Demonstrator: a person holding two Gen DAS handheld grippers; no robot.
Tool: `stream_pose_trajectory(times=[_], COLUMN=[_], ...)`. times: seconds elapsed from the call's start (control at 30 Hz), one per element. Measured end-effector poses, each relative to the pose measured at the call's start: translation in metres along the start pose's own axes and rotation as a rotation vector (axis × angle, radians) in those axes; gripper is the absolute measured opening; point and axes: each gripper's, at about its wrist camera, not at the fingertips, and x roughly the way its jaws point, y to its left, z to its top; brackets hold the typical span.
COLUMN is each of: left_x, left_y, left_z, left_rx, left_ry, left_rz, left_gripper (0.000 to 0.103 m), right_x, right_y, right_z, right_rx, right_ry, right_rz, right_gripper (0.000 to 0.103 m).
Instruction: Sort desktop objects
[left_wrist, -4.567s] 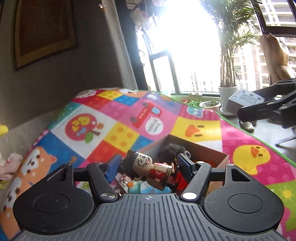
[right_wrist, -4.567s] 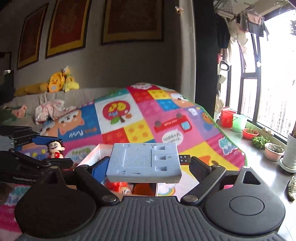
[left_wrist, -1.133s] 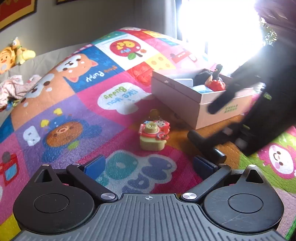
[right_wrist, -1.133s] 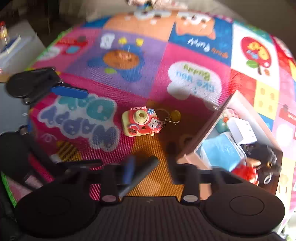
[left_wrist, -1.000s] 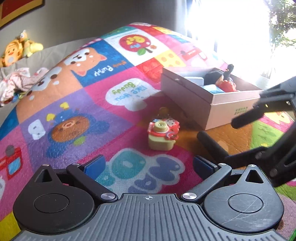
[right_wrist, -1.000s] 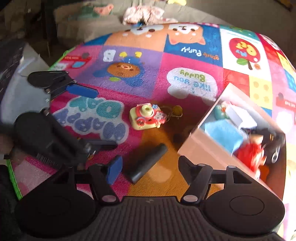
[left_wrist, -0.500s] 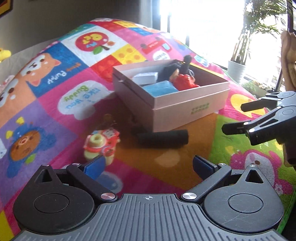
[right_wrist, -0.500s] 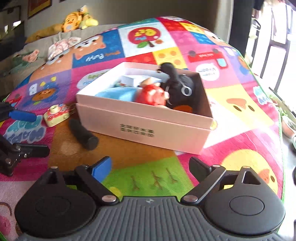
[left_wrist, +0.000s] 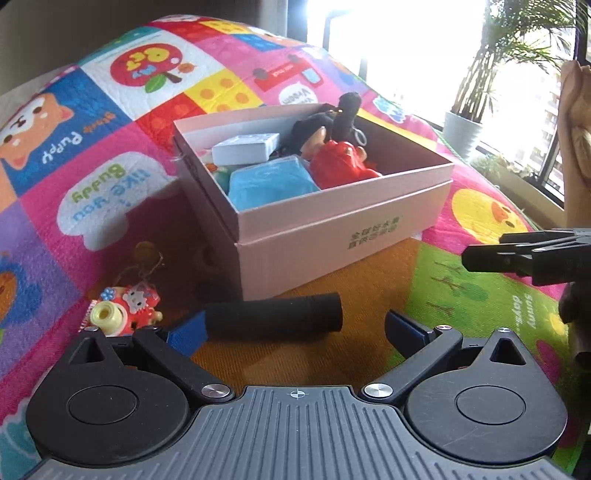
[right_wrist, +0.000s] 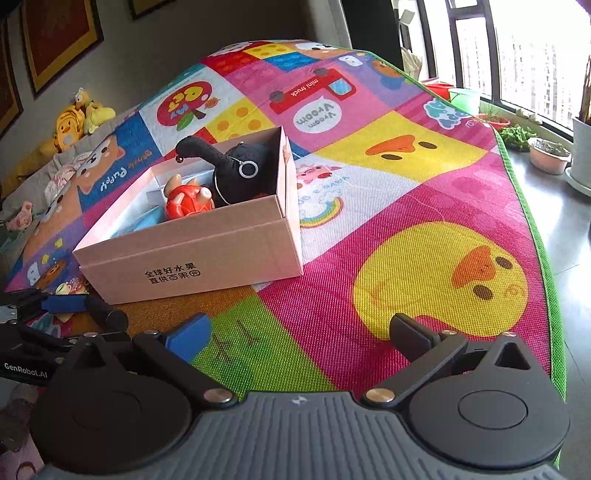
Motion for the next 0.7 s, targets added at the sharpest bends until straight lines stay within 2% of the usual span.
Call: stream_pose_trajectory(times=[0.17,0.33,0.4,0.5,0.57,0.63,0.7], left_x=[-0.011,-0.026,-0.035,-0.038,-0.034,-0.029,-0.025], left_y=[-0.023,-0.029,-0.024,-0.008,0.011,0.032,0.046], left_z=[-0.007,-0.010,-0.009,-0.009,-0.009,-0.008,-0.008], left_rx=[0.042,0.072,0.093,0.125,0.112,0.045,-0.012], left_ry=[-0.004,-0.043,-0.082,-0.114,-0.104,-0.080,-0.063], left_rz=[-0.100,-0.088,-0.005,0.222,0.336,0.372,0.369], left_gripper=[0.103,0.103,0.103,0.103,0.103,0.103,0.103], right_x=[0.000,-0.001,0.000,0.001,0.002,0.002,0.002], right_y=[0.000,0.000,0.001,0.003,0.004,0.005,0.006], right_z=[0.000,-0.001,-0.001,-0.001,-0.001,-0.001,-0.001], right_rx=[0.006,0.015,0.011,0.000,-0.006,-0.012,-0.017], right_ry=[-0.007,-0.012,-0.011,-0.007,-0.004,-0.003,-0.003], right_rz=[0.000,-0.016,-0.025,-0.034,-0.039,-0.043,-0.042], right_gripper=[0.103,0.103,0.103,0.103,0.103,0.103,0.103])
